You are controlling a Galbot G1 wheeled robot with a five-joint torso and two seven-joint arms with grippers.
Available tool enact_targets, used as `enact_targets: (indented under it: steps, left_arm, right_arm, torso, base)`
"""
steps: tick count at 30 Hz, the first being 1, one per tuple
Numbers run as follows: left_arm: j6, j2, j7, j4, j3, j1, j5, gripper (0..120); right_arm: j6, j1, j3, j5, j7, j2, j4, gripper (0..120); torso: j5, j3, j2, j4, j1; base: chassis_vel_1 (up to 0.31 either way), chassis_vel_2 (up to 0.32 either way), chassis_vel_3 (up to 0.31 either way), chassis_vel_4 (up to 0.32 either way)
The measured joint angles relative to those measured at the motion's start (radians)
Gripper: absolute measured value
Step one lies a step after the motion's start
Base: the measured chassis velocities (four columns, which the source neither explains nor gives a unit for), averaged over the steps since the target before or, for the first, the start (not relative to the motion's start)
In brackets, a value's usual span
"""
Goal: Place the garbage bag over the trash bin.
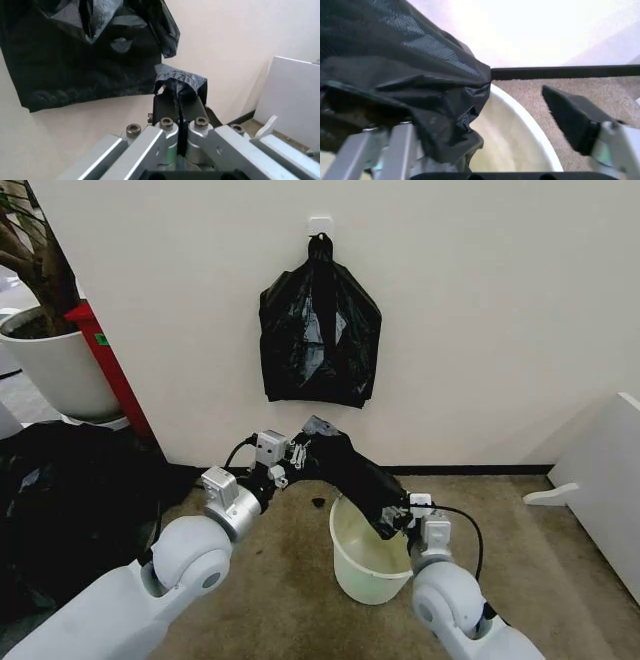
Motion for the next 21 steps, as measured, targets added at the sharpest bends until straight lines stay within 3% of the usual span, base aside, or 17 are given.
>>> enact_targets:
  steps: [10,12,17,21]
  left_arm:
    - [-0.011,0.000,0.028,-0.001,0.002,-0.001,-0.001,0]
    - [-0.012,0.001,0.030,-0.001,0.001,-0.001,-0.002,0]
    - [-0.019,0.013,0.062,-0.008,-0.003,-0.006,-0.021,0]
    - [-0.029,0.024,0.099,-0.019,-0.003,-0.006,-0.041,0]
  right_arm:
    - [0.038,0.066,0.042,0.092,0.004,0.016,-0.020,24]
    - [0.038,0.067,0.048,0.102,0.004,0.015,-0.014,22]
    - [0.024,0.078,0.123,0.192,0.002,-0.039,0.098,1]
    - [0.003,0.094,0.160,0.270,0.024,-0.083,0.195,0]
  torso:
    - [0.0001,0.000,0.000,0.0002,0.000]
    - [0.0002,0.000,0.000,0.0002,0.000]
    - [0.0002,0.000,0.000,0.0000,0.000]
    - [0.0001,0.000,0.000,0.0001,0.000]
  base:
    - [0.000,0.000,0.000,0.000]
    - [0.000,0.000,0.000,0.000]
    - [0.000,0.000,0.000,0.000]
    - [0.000,0.000,0.000,0.000]
